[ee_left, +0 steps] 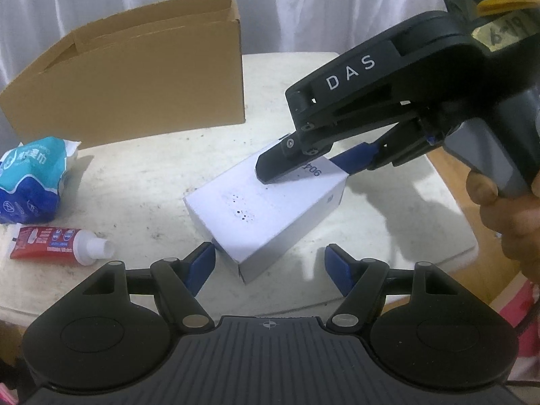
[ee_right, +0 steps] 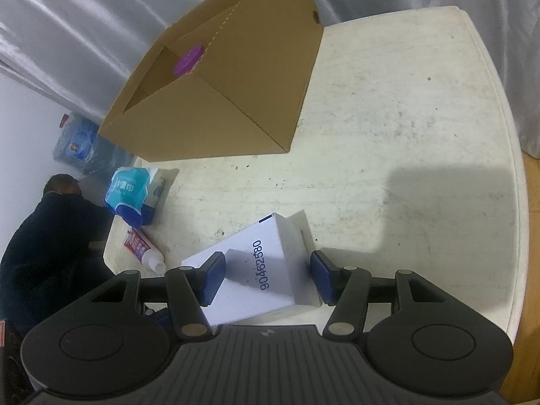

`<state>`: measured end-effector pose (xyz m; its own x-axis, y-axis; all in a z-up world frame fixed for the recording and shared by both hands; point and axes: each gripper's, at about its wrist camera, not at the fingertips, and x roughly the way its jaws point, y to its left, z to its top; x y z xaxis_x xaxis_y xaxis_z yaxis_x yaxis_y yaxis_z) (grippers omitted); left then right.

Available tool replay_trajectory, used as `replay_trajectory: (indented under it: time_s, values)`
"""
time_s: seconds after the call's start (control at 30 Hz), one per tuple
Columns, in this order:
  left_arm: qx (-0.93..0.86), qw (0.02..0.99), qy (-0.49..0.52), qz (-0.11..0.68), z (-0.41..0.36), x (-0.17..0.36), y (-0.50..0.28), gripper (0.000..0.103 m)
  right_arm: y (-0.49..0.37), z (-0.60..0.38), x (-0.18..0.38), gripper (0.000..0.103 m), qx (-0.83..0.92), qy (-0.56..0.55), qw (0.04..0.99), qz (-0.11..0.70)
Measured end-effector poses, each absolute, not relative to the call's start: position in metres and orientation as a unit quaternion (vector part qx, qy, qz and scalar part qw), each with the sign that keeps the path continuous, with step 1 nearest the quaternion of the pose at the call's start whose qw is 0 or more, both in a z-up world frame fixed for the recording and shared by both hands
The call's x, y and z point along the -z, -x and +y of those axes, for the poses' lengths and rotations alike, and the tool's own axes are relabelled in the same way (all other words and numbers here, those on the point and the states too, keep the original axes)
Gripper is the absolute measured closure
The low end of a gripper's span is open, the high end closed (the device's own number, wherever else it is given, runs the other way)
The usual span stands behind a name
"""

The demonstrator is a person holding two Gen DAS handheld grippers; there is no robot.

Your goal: Organize objects

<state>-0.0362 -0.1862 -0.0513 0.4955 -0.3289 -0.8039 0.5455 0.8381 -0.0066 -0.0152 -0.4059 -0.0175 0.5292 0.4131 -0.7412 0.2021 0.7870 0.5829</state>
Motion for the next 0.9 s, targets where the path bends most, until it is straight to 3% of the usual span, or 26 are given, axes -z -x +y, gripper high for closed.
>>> replay_trajectory:
  time_s: [0.6, 0.9]
  values:
    - [0.246, 0.858, -0.14, 0.428, -0.1885, 0.0569, 0.0328, 0.023, 0.0136, -0.4082, 0.0187, 0.043, -0.071, -0.326, 0.811, 0.481]
    - [0.237, 0.864, -0.126, 0.425, -0.1891, 0.0572, 0.0291, 0.026, 0.0144, -0.4015, 0.0167, 0.04, -0.073, -0.306, 0.82, 0.478]
